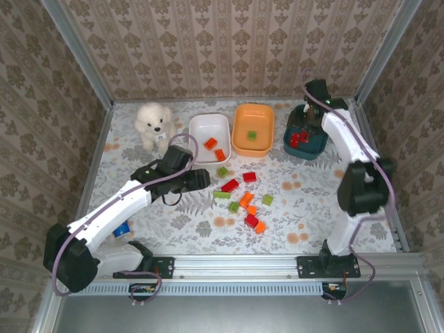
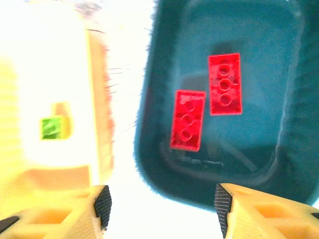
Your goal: Sort the legos into containers by color
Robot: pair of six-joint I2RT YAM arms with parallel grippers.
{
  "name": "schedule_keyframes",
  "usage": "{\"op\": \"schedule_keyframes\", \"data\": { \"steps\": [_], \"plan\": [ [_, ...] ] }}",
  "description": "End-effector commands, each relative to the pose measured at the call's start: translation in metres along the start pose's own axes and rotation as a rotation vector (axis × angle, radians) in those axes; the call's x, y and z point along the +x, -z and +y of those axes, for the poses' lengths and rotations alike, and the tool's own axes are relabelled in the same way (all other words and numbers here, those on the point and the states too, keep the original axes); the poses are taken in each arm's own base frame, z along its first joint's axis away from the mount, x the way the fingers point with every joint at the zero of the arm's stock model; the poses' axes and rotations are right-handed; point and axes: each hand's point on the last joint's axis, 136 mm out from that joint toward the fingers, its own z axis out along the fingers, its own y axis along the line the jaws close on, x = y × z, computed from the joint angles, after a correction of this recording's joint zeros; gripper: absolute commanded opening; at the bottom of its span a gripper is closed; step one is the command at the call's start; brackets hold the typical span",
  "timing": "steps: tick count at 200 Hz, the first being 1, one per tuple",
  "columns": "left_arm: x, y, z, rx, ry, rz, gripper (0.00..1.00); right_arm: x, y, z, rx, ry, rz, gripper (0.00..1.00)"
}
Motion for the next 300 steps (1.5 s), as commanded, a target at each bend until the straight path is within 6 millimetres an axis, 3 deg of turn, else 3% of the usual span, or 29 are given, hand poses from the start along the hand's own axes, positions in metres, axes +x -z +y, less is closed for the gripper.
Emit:
{"op": "schedule_keyframes", "data": {
  "steps": [1, 34, 64, 85, 100, 143, 198, 250, 300],
  "plan": [
    [0.009, 0.010, 0.032, -0.081, 0.129, 0.010, 0.73, 0.020, 0.045, 0.035, -0.114, 0.035, -0.127, 0.60],
    [0.030, -0.004, 0.047, -0.082, 0.395, 0.076, 0.66, 0.109, 0.073, 0.086, -0.319, 0.138, -0.125, 0.62],
    [0.048, -0.029, 0.044, -0.101, 0.651, 0.148, 0.62, 0.196, 0.075, 0.107, -0.440, 0.221, -0.014, 0.63],
    [0.050, -0.044, 0.037, -0.102, 0.802, 0.143, 0.63, 0.233, 0.082, 0.108, -0.471, 0.275, 0.028, 0.63],
    [0.051, -0.056, 0.031, -0.095, 0.931, 0.128, 0.64, 0.247, 0.085, 0.104, -0.469, 0.293, 0.059, 0.63],
    [0.045, -0.088, 0.015, -0.070, 1.200, 0.040, 0.68, 0.250, 0.098, 0.092, -0.458, 0.316, 0.040, 0.63],
    [0.031, -0.121, -0.004, -0.073, 1.266, 0.027, 0.68, 0.254, 0.110, 0.077, -0.441, 0.351, 0.037, 0.63],
    [0.045, -0.142, -0.017, -0.088, 1.301, 0.060, 0.61, 0.257, 0.112, 0.071, -0.427, 0.372, 0.042, 0.64],
    [0.059, -0.144, -0.016, -0.133, 1.308, 0.078, 0.43, 0.257, 0.109, 0.068, -0.414, 0.374, 0.046, 0.64]
  ]
}}
